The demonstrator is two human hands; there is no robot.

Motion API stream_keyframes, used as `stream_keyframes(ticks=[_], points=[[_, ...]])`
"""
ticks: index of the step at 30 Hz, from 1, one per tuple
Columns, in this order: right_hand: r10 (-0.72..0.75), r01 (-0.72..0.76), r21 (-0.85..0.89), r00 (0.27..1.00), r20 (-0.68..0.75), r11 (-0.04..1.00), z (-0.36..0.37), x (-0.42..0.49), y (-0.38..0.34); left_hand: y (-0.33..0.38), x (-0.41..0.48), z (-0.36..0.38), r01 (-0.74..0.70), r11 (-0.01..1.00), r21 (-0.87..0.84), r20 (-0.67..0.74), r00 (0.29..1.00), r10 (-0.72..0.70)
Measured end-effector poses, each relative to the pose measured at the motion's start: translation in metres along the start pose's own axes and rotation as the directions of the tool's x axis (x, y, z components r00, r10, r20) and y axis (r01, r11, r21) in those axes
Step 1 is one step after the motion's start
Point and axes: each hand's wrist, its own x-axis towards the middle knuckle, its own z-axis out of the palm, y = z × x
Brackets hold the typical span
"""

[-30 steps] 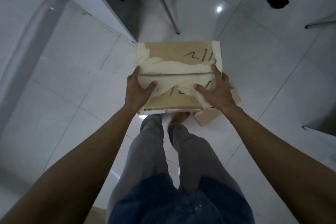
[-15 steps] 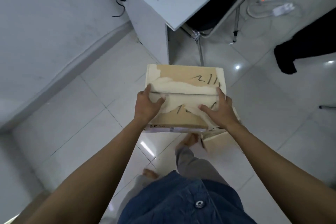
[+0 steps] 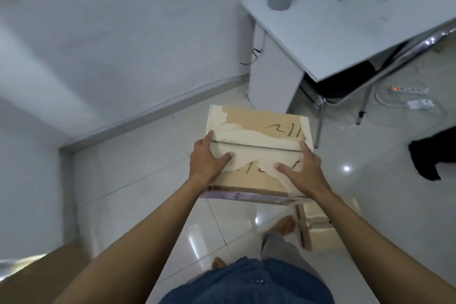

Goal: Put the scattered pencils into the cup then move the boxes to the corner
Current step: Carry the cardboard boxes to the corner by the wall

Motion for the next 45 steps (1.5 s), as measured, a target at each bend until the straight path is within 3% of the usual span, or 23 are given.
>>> stream_keyframes(ticks=[12,22,31,39,45], points=[[-0.284,0.303,-0.145,0.949,0.139,0.942,0.085,-0.014,-0.157,-0.078,-0.018,-0.148,0.080,0.994,-0.076,-0.302,0.948,-0.099],[-0.352,0.462,-0.276,0.861,0.367,0.843,0.129,0.044,-0.260,-0.103,0.027,-0.213,0.219,0.975,-0.019,-0.316,0.924,-0.214],[-0.409,0.594,-0.287,0.761,0.504,0.751,0.172,0.131,-0.369,-0.107,0.097,-0.266,0.334,0.933,-0.134,-0.466,0.810,-0.357],[-0.505,0.731,-0.251,0.638,0.581,0.634,0.219,0.165,-0.459,-0.130,0.126,-0.310,0.352,0.901,-0.253,-0.587,0.684,-0.432],[-0.498,0.746,-0.248,0.616,0.611,0.618,0.253,0.166,-0.488,-0.165,0.144,-0.340,0.373,0.888,-0.268,-0.598,0.659,-0.457]])
